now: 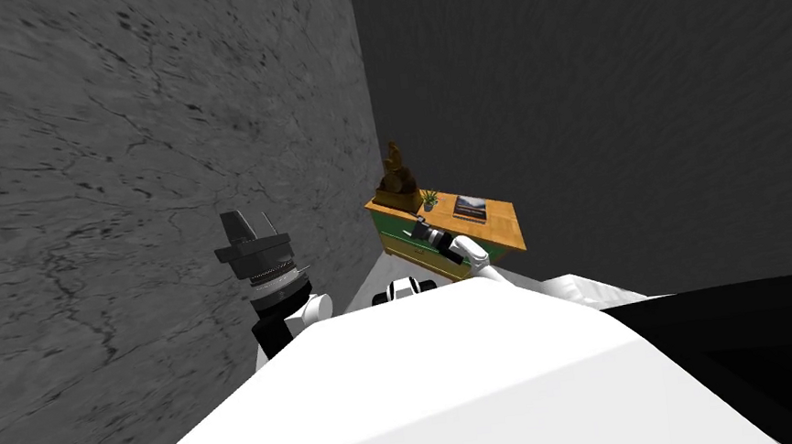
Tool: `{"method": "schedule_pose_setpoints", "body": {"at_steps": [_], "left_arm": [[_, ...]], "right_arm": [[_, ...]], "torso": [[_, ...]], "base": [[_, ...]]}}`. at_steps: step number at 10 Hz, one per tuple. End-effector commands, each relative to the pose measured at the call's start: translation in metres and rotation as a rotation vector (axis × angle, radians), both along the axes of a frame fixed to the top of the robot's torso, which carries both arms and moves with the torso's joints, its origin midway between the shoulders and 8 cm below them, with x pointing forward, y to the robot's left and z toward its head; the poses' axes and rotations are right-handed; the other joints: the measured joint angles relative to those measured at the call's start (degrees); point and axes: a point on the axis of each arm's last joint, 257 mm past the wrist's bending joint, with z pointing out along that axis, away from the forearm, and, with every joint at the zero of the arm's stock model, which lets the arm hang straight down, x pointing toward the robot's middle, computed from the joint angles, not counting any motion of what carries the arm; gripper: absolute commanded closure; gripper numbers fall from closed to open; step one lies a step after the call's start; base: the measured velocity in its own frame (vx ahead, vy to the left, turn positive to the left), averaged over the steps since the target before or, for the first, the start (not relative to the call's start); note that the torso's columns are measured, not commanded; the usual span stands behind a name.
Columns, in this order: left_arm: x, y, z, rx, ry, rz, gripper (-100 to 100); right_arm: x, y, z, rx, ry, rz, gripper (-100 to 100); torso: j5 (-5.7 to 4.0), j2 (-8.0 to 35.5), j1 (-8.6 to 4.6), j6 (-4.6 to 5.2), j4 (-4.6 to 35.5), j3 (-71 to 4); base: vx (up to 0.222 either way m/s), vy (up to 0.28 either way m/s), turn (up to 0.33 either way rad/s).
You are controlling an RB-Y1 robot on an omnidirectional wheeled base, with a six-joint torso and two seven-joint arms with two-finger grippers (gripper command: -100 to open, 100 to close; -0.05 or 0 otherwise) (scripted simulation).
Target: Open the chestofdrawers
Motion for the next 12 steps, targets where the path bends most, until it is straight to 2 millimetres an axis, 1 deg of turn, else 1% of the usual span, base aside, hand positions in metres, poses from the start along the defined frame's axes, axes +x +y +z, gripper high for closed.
{"method": "schedule_pose_setpoints", "body": {"at_steps": [1, 2, 3, 4, 5, 6, 7, 8, 9, 10, 12], "left_arm": [[0.000, 0.000, 0.000, 0.000, 0.000, 0.000, 0], [0.000, 0.000, 0.000, 0.000, 0.000, 0.000, 0], [0.000, 0.000, 0.000, 0.000, 0.000, 0.000, 0], [0.000, 0.000, 0.000, 0.000, 0.000, 0.000, 0], [0.000, 0.000, 0.000, 0.000, 0.000, 0.000, 0], [0.000, 0.000, 0.000, 0.000, 0.000, 0.000, 0], [0.000, 0.000, 0.000, 0.000, 0.000, 0.000, 0], [0.000, 0.000, 0.000, 0.000, 0.000, 0.000, 0], [0.000, 0.000, 0.000, 0.000, 0.000, 0.000, 0], [0.000, 0.000, 0.000, 0.000, 0.000, 0.000, 0], [0.000, 0.000, 0.000, 0.000, 0.000, 0.000, 0]], "right_arm": [[0.003, -0.003, -0.022, -0.140, -0.033, 0.010, -100], [0.003, -0.003, -0.022, -0.159, -0.049, 0.009, -100], [0.004, -0.006, -0.037, -0.236, -0.059, 0.019, -100], [0.004, -0.006, -0.037, -0.253, -0.074, 0.019, -100], [0.005, -0.009, -0.050, -0.326, -0.085, 0.031, -100], [0.005, -0.009, -0.050, -0.341, -0.098, 0.031, -100], [0.006, -0.013, -0.063, -0.415, -0.113, 0.044, -100], [0.006, -0.013, -0.063, -0.423, -0.120, 0.045, -100], [0.006, -0.017, -0.075, -0.487, -0.130, 0.058, -100], [0.006, -0.017, -0.075, -0.499, -0.140, 0.059, -100], [0.006, -0.027, -0.096, -0.622, -0.166, 0.089, -100]], "torso": [[0.02, -0.04, 0.03, -0.03, -0.01, -0.03], [0.02, -0.10, 0.05, -0.02, -0.03, -0.07], [0.02, -0.09, 0.05, -0.03, -0.03, -0.06], [0.02, -0.09, 0.04, -0.01, -0.03, -0.06], [0.02, -0.03, 0.04, -0.05, -0.01, -0.03], [0.01, -0.06, 0.03, -0.01, -0.02, -0.04], [0.01, -0.02, 0.01, -0.04, -0.01, -0.02], [0.01, -0.04, 0.02, -0.01, -0.01, -0.03], [0.01, -0.03, 0.02, -0.04, -0.01, -0.02], [0.01, -0.05, 0.02, -0.02, -0.02, -0.04], [0.01, -0.04, 0.02, -0.01, -0.02, -0.03]], "base": [[0.046, 0.037, -0.121], [0.046, 0.036, -0.072], [0.051, 0.038, -0.166], [0.038, 0.037, -0.063], [0.047, 0.035, -0.114], [0.035, 0.031, -0.067], [0.037, 0.032, -0.106], [0.028, 0.027, -0.059], [0.029, 0.024, -0.111], [0.025, 0.021, -0.065], [0.027, 0.022, -0.138]]}}
